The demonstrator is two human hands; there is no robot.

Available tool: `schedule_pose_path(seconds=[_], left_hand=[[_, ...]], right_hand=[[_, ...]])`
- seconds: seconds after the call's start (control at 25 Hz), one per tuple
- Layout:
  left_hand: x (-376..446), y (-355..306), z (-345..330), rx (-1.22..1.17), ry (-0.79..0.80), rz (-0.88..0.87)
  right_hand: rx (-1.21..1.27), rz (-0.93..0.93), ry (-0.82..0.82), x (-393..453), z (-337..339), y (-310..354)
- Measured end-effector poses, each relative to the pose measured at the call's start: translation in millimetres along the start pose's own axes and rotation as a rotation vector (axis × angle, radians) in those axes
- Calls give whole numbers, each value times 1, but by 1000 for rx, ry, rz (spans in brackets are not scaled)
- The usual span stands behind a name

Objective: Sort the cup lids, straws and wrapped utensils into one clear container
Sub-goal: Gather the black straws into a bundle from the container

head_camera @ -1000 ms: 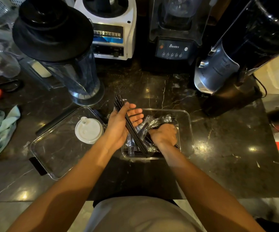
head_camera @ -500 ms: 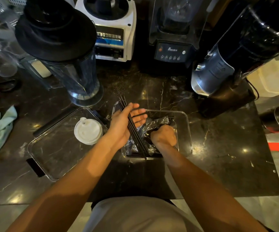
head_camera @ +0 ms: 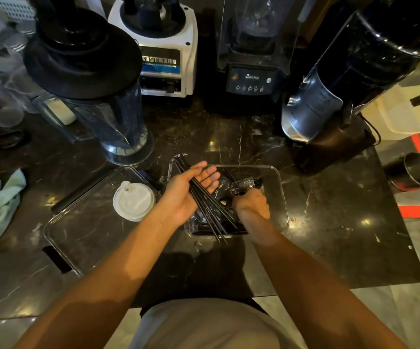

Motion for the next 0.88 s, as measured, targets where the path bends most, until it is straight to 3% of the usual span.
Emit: schedule_pose_path(seconds=[0.4, 0.56, 0.68, 0.88], left_hand=[[-4, 0, 0, 90, -26, -15], [-2, 6, -5, 123, -22, -7], [0, 10, -9, 126, 2, -3], [3, 10, -10, 161, 11, -31]], right_hand=[[325, 18, 53, -1, 12, -3], [602, 99, 112, -6, 13, -4], [849, 138, 244, -12, 20, -9], [896, 404, 179, -36, 72, 1]])
Point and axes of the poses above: each hand's wrist, its own x-axis towards the middle knuckle, its own z-axis out of the back of the hand, y = z × x, the point moved 6 cm from there along x, towards the middle knuckle, and after that the axes turned 4 degrees about y, right-handed, at the moved point
